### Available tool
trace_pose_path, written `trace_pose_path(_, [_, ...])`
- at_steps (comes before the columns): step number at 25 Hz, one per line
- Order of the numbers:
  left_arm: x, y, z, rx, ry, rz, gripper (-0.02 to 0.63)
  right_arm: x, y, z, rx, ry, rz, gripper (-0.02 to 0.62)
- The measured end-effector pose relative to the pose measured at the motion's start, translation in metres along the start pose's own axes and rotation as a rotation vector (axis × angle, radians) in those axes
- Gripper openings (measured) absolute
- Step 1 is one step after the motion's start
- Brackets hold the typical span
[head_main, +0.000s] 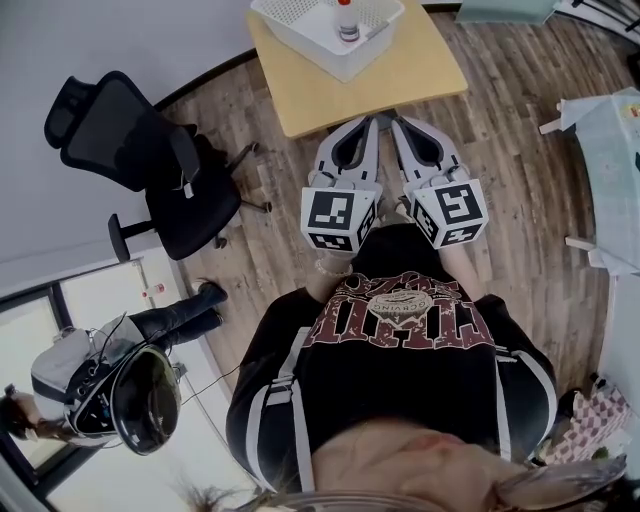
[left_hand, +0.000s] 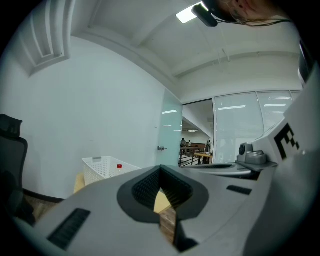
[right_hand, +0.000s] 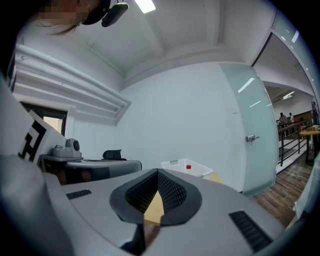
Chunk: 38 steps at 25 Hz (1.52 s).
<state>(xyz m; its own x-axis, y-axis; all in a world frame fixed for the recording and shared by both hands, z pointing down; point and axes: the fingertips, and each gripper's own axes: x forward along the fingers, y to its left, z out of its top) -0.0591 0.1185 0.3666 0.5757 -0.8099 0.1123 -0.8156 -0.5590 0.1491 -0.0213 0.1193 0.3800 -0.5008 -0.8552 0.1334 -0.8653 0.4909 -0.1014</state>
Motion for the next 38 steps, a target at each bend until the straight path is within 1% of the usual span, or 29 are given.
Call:
trace_pose_path(7, [0.005, 0.002, 0.001, -0.001, 0.005, 0.014, 0.046, 0.004, -0.003, 0.002, -0.001, 0.006, 0.010, 0.017])
trace_pose_path(14, [0.024, 0.008, 0.003, -0.002, 0.012, 0.018, 0.046, 0.018, -0.019, 0.005, 0.010, 0.003, 0.019, 0.017])
trace_pose_path(19, [0.043, 0.013, 0.004, 0.004, 0.021, 0.030, 0.046, 0.033, -0.032, 0.008, 0.015, 0.003, 0.048, 0.017])
trace_pose_path(23, [0.059, 0.031, 0.008, 0.009, 0.025, 0.044, 0.046, 0.059, -0.036, 0.013, 0.009, 0.014, 0.068, 0.017])
trace_pose_path(38, [0.126, 0.051, 0.027, -0.002, 0.018, 0.118, 0.046, 0.107, -0.089, 0.035, -0.005, 0.018, 0.142, 0.017])
